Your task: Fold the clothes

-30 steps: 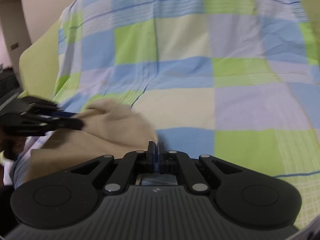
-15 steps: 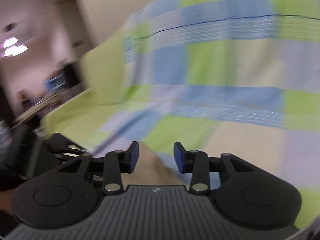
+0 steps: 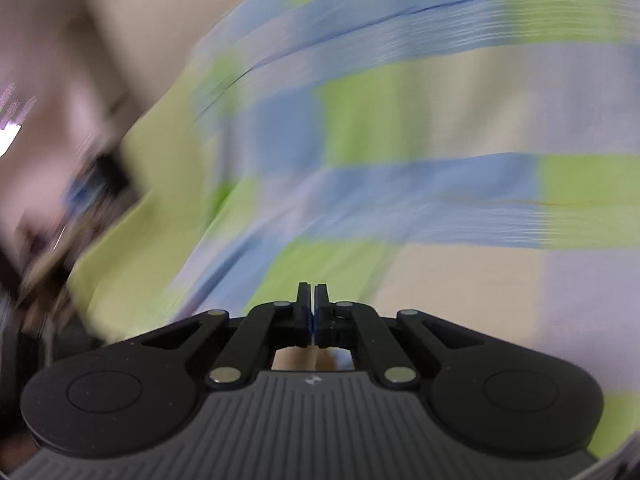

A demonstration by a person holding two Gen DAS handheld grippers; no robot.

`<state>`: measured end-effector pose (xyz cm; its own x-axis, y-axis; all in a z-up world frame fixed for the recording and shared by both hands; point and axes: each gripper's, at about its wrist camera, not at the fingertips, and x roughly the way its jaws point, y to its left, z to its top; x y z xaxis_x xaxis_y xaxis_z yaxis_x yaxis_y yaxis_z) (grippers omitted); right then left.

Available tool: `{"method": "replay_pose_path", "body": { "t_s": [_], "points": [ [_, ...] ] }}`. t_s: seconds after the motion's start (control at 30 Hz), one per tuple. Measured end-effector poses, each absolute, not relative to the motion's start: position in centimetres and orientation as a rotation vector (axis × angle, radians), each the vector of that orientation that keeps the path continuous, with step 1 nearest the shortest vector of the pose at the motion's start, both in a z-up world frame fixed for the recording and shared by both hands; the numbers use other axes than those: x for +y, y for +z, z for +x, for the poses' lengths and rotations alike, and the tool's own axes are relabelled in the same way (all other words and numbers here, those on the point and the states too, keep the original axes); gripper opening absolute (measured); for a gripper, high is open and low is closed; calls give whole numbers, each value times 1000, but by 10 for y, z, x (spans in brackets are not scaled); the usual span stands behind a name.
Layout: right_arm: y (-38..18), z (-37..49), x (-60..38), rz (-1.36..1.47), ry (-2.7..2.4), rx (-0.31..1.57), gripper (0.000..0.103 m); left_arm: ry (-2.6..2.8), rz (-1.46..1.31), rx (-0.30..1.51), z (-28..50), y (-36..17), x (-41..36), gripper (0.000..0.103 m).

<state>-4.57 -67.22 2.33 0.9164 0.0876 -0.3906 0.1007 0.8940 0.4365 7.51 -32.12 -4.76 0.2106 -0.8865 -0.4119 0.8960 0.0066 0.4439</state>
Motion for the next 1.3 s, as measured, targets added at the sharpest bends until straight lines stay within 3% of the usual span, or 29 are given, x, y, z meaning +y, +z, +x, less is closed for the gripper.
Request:
{"method": "replay_pose_path", "body": {
  "t_s": [0.37, 0.4, 0.43, 0.5, 0.57, 0.6, 0.63, 0.7, 0.8, 0.9, 1.0, 1.1, 1.17, 1.2, 1.23, 1.3],
  "points": [
    [-6, -78, -700, 509, -257, 409, 0, -1371, 485, 193, 114, -30, -304, 15],
    [-10, -80, -698, 509, -251, 419, 0, -1364, 455, 238, 120, -30, -309, 19],
    [-11, -82, -696, 508, -249, 420, 0, -1357, 435, 272, 125, -31, -312, 34],
    [-17, -83, -688, 502, -243, 434, 0, -1340, 365, 431, 147, -38, -334, 51],
    [-19, -85, -682, 484, -257, 445, 1, -1331, 335, 513, 158, -46, -348, 51],
    [-19, -88, -680, 470, -292, 448, 3, -1335, 319, 566, 165, -52, -357, 49],
    [-20, -91, -677, 456, -327, 450, 6, -1353, 316, 616, 167, -59, -369, 37],
    [-13, -102, -668, 408, -374, 421, 11, -1387, 398, 535, 145, -61, -380, 0],
    [1, -115, -651, 340, -364, 365, 26, -1454, 530, 339, 98, -55, -378, 0],
    [9, -110, -633, 321, -214, 386, 44, -1506, 638, 267, 66, -59, -378, 0],
    [9, -89, -618, 330, -95, 451, 45, -1555, 750, 200, 29, -70, -377, 0],
    [-1, -65, -598, 306, -13, 558, 44, -1555, 813, 163, 11, -79, -374, 1],
    [-10, -57, -588, 251, -32, 611, 29, -1570, 773, 191, 12, -76, -370, 6],
    [-14, -55, -585, 232, -45, 630, 6, -1575, 732, 210, 16, -73, -365, 13],
    [-19, -56, -585, 237, -57, 642, 0, -1575, 702, 218, 19, -71, -362, 22],
    [-20, -66, -592, 267, -99, 617, 0, -1526, 594, 225, 38, -60, -351, 37]
  ]
}}
